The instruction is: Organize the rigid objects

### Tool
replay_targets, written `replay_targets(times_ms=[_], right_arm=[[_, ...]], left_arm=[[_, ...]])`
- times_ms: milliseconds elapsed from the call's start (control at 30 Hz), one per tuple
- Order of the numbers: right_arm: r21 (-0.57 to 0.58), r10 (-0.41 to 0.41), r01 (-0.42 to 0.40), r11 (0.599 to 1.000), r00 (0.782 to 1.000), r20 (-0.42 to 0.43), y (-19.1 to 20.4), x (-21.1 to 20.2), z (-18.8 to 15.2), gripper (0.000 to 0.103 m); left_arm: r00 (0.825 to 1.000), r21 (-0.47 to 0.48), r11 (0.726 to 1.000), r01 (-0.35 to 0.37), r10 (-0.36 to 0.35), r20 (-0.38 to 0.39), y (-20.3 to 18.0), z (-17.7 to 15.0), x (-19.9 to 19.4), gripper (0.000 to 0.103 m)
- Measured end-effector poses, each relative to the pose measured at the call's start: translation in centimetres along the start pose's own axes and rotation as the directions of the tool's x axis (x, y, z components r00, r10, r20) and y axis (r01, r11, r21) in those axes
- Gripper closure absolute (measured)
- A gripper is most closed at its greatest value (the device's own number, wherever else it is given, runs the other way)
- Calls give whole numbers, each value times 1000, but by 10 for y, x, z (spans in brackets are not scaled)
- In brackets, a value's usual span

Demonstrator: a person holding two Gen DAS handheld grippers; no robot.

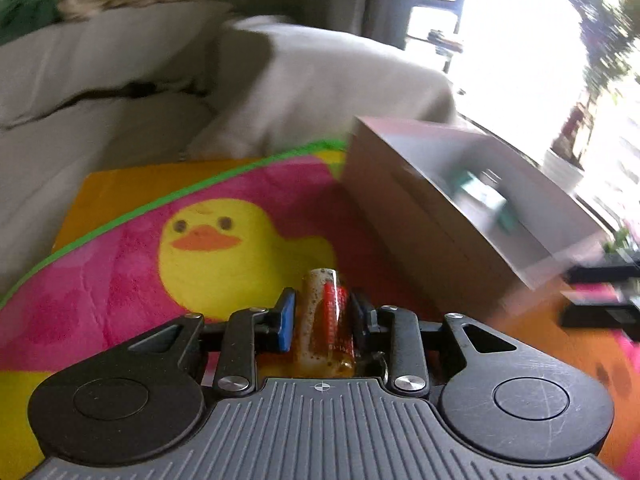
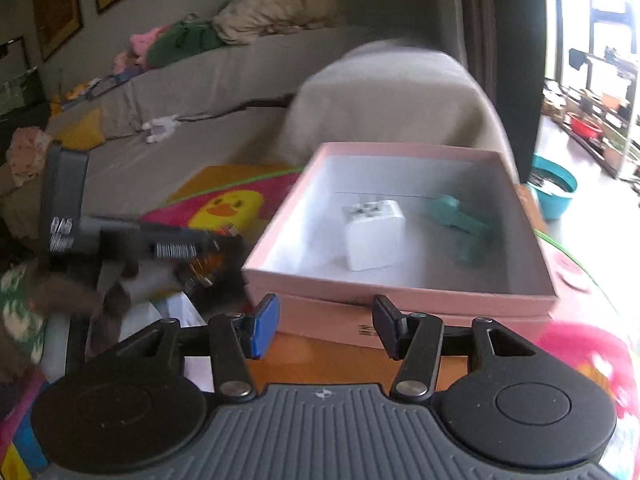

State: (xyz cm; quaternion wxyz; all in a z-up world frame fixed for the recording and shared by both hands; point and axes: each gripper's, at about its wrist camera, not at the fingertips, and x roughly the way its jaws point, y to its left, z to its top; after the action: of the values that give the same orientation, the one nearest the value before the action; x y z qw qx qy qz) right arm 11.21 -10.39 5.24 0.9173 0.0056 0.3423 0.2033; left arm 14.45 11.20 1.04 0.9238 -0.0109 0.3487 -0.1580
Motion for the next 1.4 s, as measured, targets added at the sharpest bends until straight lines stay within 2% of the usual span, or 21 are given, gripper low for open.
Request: replay_targets(times_ms=[67,167,267,367,400,467,600,700,800,900,1000,1033,1100,1167,1233,1300,1400], right_arm=[[-24,13,-13,1000,1000,-3,12,9,4,59],[-78,40,-41,996,999,-21,27,19,5,66],[-121,40,-47,992,997,-60,40,30,-1,69],[-137,42,-57,989,993,-107,43,45,-7,72],[-136,48,-65,989,991,-125,44,50,-6,72],[-120,77,-96,988,985,-154,43,56,-3,79],[-139,71,-96,986,981,-179,49,57,-4,79],[-143,75,-104,984,978,-194,45,42,-15,81],[-154,51,-82,985,979,-196,35,22,-29,81],[-167,6,-37,985,983,-182,20,-4,-46,81],[-177,-61,35,984,987,-145,4,-25,-62,80],[-172,-78,54,984,988,-134,0,-31,-66,77],[-142,-91,75,987,989,-115,-11,-42,-72,62],[-104,-93,84,991,992,-84,-19,-56,-78,41],[-75,-85,81,994,995,-55,-24,-69,-83,36],[-48,-64,62,997,997,-36,-27,-83,-88,34],[-47,16,-17,999,1000,-15,-24,-106,-97,25]], left_arm=[[999,18,999,42,-41,-20,-5,-9,-10,70],[994,23,995,99,-98,-44,-9,-24,-28,70],[990,49,990,130,-127,-59,-18,-39,-45,70],[988,23,990,142,-141,-64,-19,-45,-56,70],[989,12,990,138,-137,-57,-19,-47,-60,70],[992,-13,993,121,-122,-36,-18,-49,-70,70],[996,-84,993,77,-74,41,-11,-54,-99,71],[997,-148,989,9,2,74,-1,-61,-122,71],[995,-248,967,-60,79,66,12,-73,-141,71],[995,-313,947,-70,86,39,15,-90,-159,71],[1000,-318,948,-21,22,0,2,-107,-174,71],[1000,-314,949,-11,6,-17,-4,-111,-176,71],[999,-303,953,-13,-1,-45,-14,-118,-175,71],[998,-311,950,-32,15,-58,-20,-123,-169,71],[998,-322,945,-50,40,-38,-23,-125,-164,71],[999,-345,938,-38,32,-23,-25,-120,-155,69],[1000,-368,930,-18,17,-5,-34,-113,-137,67]])
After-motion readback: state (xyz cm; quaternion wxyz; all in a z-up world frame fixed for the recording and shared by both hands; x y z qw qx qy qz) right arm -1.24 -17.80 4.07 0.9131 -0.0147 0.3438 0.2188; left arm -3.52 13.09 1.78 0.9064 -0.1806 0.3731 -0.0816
